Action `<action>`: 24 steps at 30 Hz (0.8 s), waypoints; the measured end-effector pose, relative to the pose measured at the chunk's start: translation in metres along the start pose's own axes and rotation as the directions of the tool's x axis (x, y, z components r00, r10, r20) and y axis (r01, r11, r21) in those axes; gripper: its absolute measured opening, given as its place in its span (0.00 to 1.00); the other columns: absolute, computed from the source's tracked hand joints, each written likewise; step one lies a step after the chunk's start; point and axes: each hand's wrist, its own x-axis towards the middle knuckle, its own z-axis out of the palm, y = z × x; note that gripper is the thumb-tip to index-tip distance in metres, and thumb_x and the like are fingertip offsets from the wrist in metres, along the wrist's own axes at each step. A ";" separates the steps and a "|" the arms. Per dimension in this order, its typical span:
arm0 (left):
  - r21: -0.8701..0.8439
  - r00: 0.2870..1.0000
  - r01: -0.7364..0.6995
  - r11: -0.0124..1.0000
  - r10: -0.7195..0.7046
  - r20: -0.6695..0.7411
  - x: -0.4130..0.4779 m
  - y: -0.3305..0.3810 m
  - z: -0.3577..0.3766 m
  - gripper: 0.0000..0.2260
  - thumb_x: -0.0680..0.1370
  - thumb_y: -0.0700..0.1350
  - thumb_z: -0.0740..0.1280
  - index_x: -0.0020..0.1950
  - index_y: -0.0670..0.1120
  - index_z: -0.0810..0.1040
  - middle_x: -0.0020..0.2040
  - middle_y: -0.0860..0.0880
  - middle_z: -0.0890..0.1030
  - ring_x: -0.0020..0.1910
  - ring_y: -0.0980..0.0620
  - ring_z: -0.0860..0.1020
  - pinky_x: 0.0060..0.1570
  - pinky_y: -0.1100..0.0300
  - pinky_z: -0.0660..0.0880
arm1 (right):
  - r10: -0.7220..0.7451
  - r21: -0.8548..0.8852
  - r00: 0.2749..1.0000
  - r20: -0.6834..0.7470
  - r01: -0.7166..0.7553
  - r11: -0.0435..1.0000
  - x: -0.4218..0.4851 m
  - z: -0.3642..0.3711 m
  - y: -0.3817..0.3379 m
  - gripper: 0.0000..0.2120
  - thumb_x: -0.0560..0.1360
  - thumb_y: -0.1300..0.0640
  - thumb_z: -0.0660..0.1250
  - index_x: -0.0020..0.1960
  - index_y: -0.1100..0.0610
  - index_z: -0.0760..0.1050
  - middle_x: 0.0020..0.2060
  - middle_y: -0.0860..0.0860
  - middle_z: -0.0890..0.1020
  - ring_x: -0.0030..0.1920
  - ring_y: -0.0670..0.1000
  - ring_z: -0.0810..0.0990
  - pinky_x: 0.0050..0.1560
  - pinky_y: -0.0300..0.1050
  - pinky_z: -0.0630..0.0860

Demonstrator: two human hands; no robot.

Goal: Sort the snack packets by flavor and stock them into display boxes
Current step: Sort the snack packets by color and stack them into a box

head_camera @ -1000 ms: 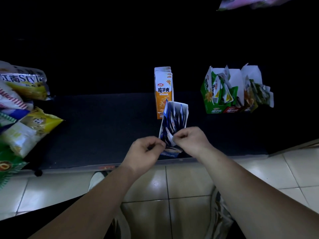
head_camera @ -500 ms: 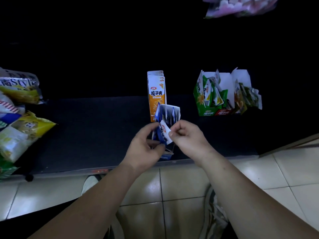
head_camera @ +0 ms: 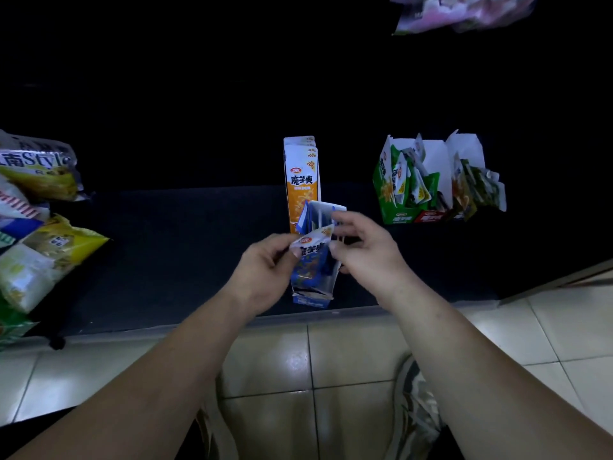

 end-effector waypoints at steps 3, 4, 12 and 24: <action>-0.056 0.999 0.004 0.998 -0.001 0.054 0.002 0.003 0.001 0.12 0.84 0.36 0.65 0.60 0.50 0.82 0.51 0.54 0.86 0.49 0.64 0.83 0.50 0.71 0.77 | -0.038 0.016 0.997 0.068 0.037 0.999 0.000 0.002 0.002 0.12 0.78 0.59 0.74 0.58 0.45 0.82 0.48 0.44 0.85 0.43 0.40 0.83 0.41 0.36 0.79; -0.062 0.999 0.017 0.998 -0.015 0.039 0.004 0.001 0.002 0.12 0.83 0.35 0.66 0.60 0.50 0.82 0.50 0.53 0.86 0.49 0.63 0.83 0.50 0.70 0.77 | -0.045 -0.004 0.997 0.064 0.045 0.999 0.001 0.002 0.004 0.07 0.78 0.59 0.74 0.53 0.48 0.83 0.42 0.44 0.85 0.38 0.38 0.82 0.39 0.34 0.76; -0.040 0.931 0.305 0.951 -0.307 -0.195 0.007 -0.035 0.000 0.11 0.80 0.35 0.67 0.53 0.50 0.82 0.47 0.49 0.86 0.46 0.53 0.83 0.53 0.54 0.82 | -0.321 -0.461 0.944 -0.069 0.256 0.850 -0.004 -0.001 0.024 0.06 0.78 0.59 0.70 0.44 0.50 0.77 0.37 0.43 0.79 0.44 0.48 0.79 0.42 0.48 0.78; -0.200 0.878 0.457 0.867 -0.475 -0.056 0.006 -0.035 0.014 0.10 0.77 0.36 0.74 0.56 0.45 0.83 0.47 0.46 0.87 0.47 0.51 0.85 0.40 0.58 0.82 | -0.222 -0.290 0.975 -0.008 0.210 0.934 -0.002 0.005 0.006 0.11 0.73 0.64 0.68 0.36 0.54 0.71 0.30 0.50 0.75 0.34 0.47 0.72 0.35 0.49 0.72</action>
